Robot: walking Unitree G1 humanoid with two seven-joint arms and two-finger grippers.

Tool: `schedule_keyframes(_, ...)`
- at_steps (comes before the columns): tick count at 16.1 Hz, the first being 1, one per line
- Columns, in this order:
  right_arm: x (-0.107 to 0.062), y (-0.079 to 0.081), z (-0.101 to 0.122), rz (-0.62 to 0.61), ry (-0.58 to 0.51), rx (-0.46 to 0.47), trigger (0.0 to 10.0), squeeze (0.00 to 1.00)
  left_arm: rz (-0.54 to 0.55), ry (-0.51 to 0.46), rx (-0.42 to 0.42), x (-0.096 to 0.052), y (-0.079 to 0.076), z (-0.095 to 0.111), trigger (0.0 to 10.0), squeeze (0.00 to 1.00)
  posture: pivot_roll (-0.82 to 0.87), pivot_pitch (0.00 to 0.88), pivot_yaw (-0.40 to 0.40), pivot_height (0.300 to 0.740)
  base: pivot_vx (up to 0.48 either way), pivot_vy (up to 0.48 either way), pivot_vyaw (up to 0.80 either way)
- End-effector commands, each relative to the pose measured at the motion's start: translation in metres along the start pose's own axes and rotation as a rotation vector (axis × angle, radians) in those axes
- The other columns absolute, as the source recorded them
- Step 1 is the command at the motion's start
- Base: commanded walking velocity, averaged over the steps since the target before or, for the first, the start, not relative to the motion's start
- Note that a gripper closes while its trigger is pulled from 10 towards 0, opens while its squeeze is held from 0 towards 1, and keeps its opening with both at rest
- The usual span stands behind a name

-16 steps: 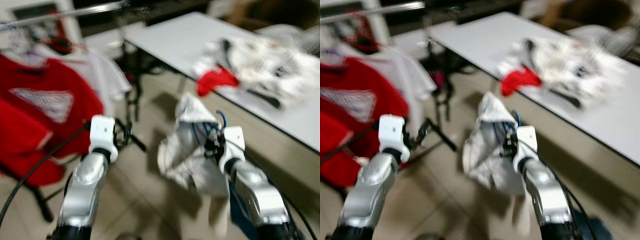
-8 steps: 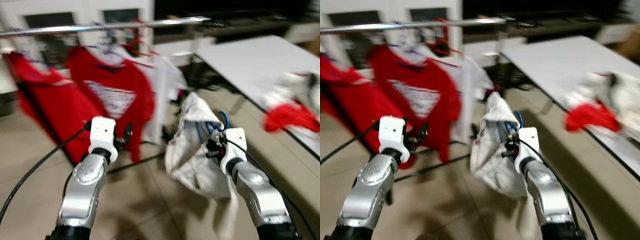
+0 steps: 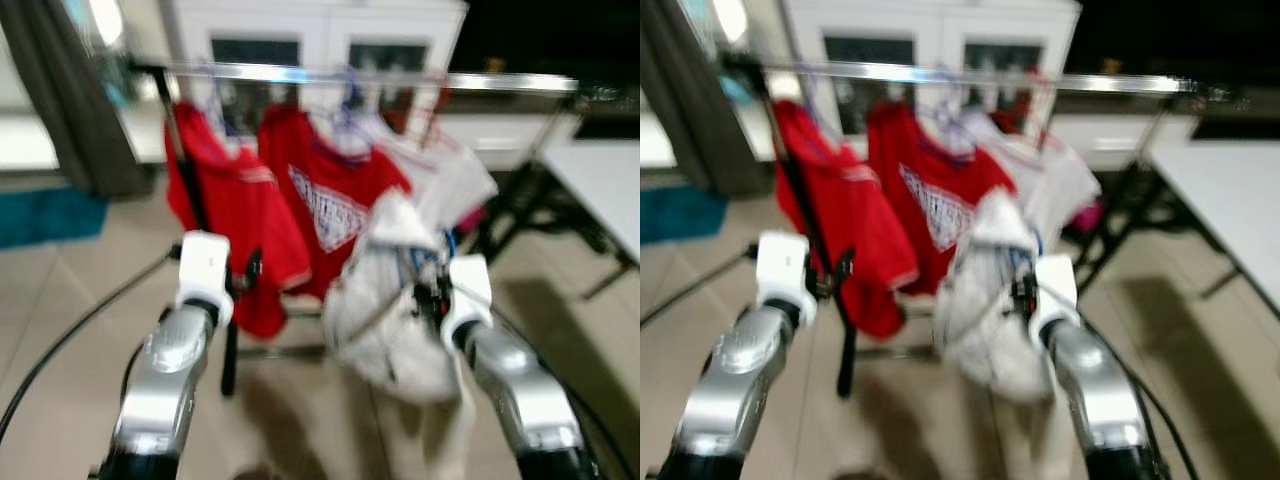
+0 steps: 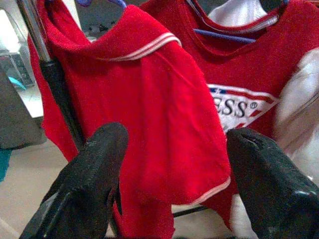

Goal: Hang hanger

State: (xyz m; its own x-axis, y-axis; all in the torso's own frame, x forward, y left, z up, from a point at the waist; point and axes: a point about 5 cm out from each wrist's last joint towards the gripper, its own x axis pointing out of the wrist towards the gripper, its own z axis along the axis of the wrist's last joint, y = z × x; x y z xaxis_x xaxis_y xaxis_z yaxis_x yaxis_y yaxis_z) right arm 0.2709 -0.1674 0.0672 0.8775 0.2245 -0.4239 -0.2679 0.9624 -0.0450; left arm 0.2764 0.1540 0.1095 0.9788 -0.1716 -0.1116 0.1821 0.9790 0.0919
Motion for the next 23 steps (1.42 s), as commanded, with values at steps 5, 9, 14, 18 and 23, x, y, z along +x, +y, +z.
schedule_keyframes(5, -0.009, -0.016, 0.008, 0.054, -0.041, -0.094, 10.0, 0.00, -0.054, -0.039, 0.024, -0.002, -0.012, 0.006, 10.0, 0.00, 0.09, 0.048, -0.049, 0.740, 0.000, 0.000, 0.00)
schedule_keyframes(9, -0.006, -0.002, 0.009, 0.083, -0.053, -0.074, 10.0, 0.00, -0.056, -0.043, 0.040, -0.002, -0.014, 0.008, 10.0, 0.00, 0.09, 0.050, -0.048, 0.740, 0.000, -0.421, 0.00)
schedule_keyframes(14, -0.009, -0.010, 0.003, 0.068, -0.032, -0.066, 10.0, 0.00, -0.061, -0.044, 0.044, -0.002, -0.014, 0.007, 10.0, 0.00, 0.09, 0.051, -0.042, 0.740, 0.000, -0.171, 0.00)
schedule_keyframes(18, -0.016, -0.010, 0.002, 0.153, -0.042, -0.064, 10.0, 0.00, -0.072, -0.049, 0.022, -0.002, -0.017, 0.008, 10.0, 0.00, 0.09, 0.050, -0.045, 0.740, 0.000, 0.000, 0.00)
schedule_keyframes(23, -0.029, -0.041, -0.002, 0.047, -0.022, -0.064, 10.0, 0.00, -0.062, -0.039, 0.052, -0.006, -0.017, 0.004, 10.0, 0.00, 0.08, 0.054, -0.049, 0.740, 0.000, 0.000, 0.00)
